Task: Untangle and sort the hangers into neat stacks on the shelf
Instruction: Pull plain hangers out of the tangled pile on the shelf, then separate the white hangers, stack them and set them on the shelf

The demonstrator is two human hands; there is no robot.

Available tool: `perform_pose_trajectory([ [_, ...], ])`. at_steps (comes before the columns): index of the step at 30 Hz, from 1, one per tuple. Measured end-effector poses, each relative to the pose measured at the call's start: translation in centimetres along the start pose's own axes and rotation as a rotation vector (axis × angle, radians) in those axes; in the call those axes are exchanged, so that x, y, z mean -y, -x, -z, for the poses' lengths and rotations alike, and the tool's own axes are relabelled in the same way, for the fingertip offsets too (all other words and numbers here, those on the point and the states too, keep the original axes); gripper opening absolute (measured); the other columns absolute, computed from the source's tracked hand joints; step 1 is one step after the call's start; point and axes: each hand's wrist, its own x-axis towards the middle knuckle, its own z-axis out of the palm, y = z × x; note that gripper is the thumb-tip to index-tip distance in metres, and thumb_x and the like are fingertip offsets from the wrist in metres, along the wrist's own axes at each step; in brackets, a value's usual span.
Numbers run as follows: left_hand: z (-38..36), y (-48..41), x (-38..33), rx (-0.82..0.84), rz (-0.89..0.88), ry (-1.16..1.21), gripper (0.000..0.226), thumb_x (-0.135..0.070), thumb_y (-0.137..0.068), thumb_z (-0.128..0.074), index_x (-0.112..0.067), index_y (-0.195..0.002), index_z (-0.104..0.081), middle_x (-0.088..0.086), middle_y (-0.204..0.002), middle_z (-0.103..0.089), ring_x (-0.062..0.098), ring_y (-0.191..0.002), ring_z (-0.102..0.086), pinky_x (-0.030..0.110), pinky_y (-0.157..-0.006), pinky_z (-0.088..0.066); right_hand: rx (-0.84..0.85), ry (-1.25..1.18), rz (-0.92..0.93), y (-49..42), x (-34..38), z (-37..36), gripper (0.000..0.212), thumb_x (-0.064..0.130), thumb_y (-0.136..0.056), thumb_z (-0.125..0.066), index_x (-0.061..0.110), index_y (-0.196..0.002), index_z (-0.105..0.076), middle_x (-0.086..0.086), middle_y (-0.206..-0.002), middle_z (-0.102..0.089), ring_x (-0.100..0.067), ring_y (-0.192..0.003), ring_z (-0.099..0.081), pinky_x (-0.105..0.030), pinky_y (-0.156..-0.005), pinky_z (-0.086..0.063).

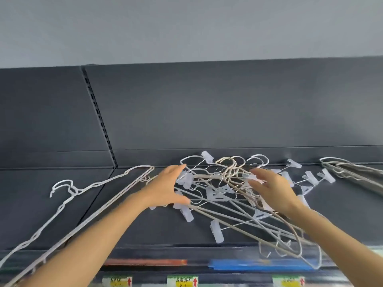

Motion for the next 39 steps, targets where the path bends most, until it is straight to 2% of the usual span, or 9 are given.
perform_pose_trajectory([
  [4,-1.5,-2.5,-4.9,0.018,-0.16,-0.077,0.103,-0.046,-0.072,-0.075,-0.03,-0.151,-0.01,-0.01,-0.157,-0.014,0.01,-0.143,-0.017,0.032,-0.114,-0.025,-0.051,-0.003,0.034,1.2,-2.0,2.8,0.035,0.024,-0.092,-0.058,0.017,-0.126,-0.057,-0.001,-0.119,-0.061,-0.018,-0.1,-0.061,-0.031,-0.09,-0.048],
  [9,-4.1,-6.0,-11.6,0.053,-0.304,-0.126,0.096,-0.05,-0.076,-0.071,-0.028,-0.151,-0.015,-0.009,-0.157,-0.015,0.009,-0.143,-0.016,0.032,-0.117,-0.021,-0.047,0.113,0.002,2.3,-7.1,6.3,0.038,0.026,-0.091,-0.058,0.015,-0.128,-0.055,0.0,-0.125,-0.057,-0.006,-0.079,-0.056,-0.018,-0.078,-0.037],
  [11,-5.4,-7.4,-14.3,0.055,-0.346,-0.134,0.094,-0.051,-0.075,-0.071,-0.028,-0.15,-0.018,-0.008,-0.156,-0.016,0.009,-0.143,-0.016,0.034,-0.117,-0.021,-0.042,0.134,-0.049,3.0,-9.7,8.0,0.037,0.026,-0.091,-0.058,0.016,-0.127,-0.056,-0.001,-0.126,-0.056,-0.014,-0.091,-0.06,-0.021,-0.082,-0.04],
  [14,-7.6,-9.3,-18.5,0.074,-0.396,-0.129,0.094,-0.049,-0.076,-0.071,-0.029,-0.15,-0.017,-0.008,-0.156,-0.017,0.01,-0.143,-0.016,0.033,-0.117,-0.02,-0.062,0.196,-0.09,3.9,-13.9,11.1,0.039,0.027,-0.09,-0.06,0.015,-0.127,-0.056,-0.003,-0.127,-0.056,-0.021,-0.115,-0.054,-0.026,-0.095,-0.039],
  [17,-9.6,-11.0,-22.8,0.091,-0.457,-0.127,0.093,-0.046,-0.078,-0.071,-0.027,-0.151,-0.017,-0.008,-0.156,-0.018,0.01,-0.143,-0.016,0.026,-0.113,-0.017,-0.059,0.261,-0.158,4.8,-18.1,14.1,0.046,0.031,-0.09,-0.059,0.014,-0.132,-0.051,-0.004,-0.134,-0.051,-0.021,-0.123,-0.048,-0.028,-0.101,-0.036],
  [24,-14.4,-14.9,-30.5,0.159,-0.482,-0.119,0.09,-0.047,-0.077,-0.071,-0.029,-0.15,-0.021,-0.013,-0.154,-0.02,0.006,-0.141,-0.017,0.026,-0.113,-0.021,-0.053,0.439,-0.322,5.4,-28.6,21.1,0.058,0.038,-0.085,-0.064,0.011,-0.135,-0.047,-0.01,-0.138,-0.046,-0.026,-0.125,-0.047,-0.031,-0.102,-0.036],
  [29,-17.2,-17.1,-34.2,0.191,-0.486,-0.088,0.083,-0.048,-0.075,-0.071,-0.033,-0.145,-0.029,-0.02,-0.146,-0.026,0.006,-0.133,-0.031,0.022,-0.105,-0.029,0.033,0.542,-0.453,4.7,-35.1,25.5,0.086,0.059,-0.075,-0.065,0.016,-0.143,-0.033,-0.012,-0.144,-0.041,-0.03,-0.132,-0.037,-0.041,-0.108,-0.035],
  [32,-18.4,-17.9,-35.7,0.21,-0.486,-0.091,0.084,-0.047,-0.076,-0.071,-0.031,-0.146,-0.028,-0.019,-0.144,-0.028,0.002,-0.134,-0.026,0.028,-0.11,-0.029,0.07,0.555,-0.488,4.4,-37.3,26.7,0.092,0.065,-0.071,-0.063,0.022,-0.144,-0.029,-0.009,-0.143,-0.04,-0.03,-0.132,-0.034,-0.044,-0.106,-0.035],
  [39,-19.9,-18.8,-37.5,0.18,-0.458,-0.077,0.081,-0.047,-0.08,-0.067,-0.032,-0.147,-0.023,-0.023,-0.141,-0.026,-0.006,-0.122,-0.033,0.031,-0.101,-0.042,0.114,0.43,-0.497,3.9,-39.0,27.1,0.095,0.059,-0.069,-0.07,0.021,-0.144,-0.027,-0.01,-0.136,-0.045,-0.028,-0.117,-0.048,-0.036,-0.092,-0.046],
])
